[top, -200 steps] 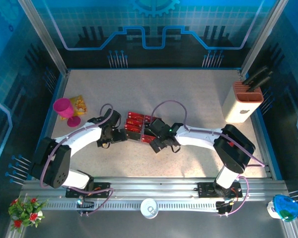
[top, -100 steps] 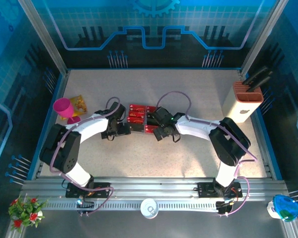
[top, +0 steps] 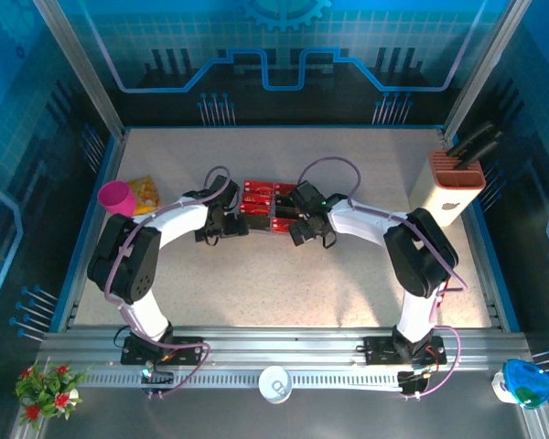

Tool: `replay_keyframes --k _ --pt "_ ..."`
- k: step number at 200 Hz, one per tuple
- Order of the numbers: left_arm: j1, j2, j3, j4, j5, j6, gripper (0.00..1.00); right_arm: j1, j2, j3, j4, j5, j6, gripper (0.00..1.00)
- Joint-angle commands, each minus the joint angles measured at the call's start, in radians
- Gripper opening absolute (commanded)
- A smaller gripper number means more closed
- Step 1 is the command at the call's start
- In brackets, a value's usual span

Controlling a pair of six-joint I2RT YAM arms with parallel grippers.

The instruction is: Put the credit cards into the card holder

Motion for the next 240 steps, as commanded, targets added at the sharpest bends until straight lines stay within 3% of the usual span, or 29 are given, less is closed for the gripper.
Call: replay_keyframes --k 1,48,79,124,182,240 --pt "0.002 -0.091 -0.042 -0.022 0.034 -0.006 0.99 -0.004 -0.123 -0.017 -0.086 0.035 0.043 1.0" --pt "0.001 -0.19 -0.045 -0.074 0.062 -0.028 0.99 -0.027 -0.204 0.029 -0.304 0.232 0.214 1.0" --pt "-0.001 -0.207 0.004 -0.102 0.08 -0.038 0.99 -0.106 -0.297 -0.035 -0.35 0.178 0.28 1.0" --pt "-0.013 -0.227 0.062 -0.109 0.096 -0.055 0.99 -0.35 -0.514 -0.242 -0.351 0.061 0.344 0.97" --pt "-0.022 -0.223 0.118 -0.125 0.108 -0.045 0.99 -0.747 -0.636 -0.402 -0.36 -0.068 0.426 0.96" --pt "-0.026 -0.232 0.131 -0.129 0.108 -0.042 0.99 -0.948 -0.614 -0.485 -0.32 -0.107 0.439 0.99"
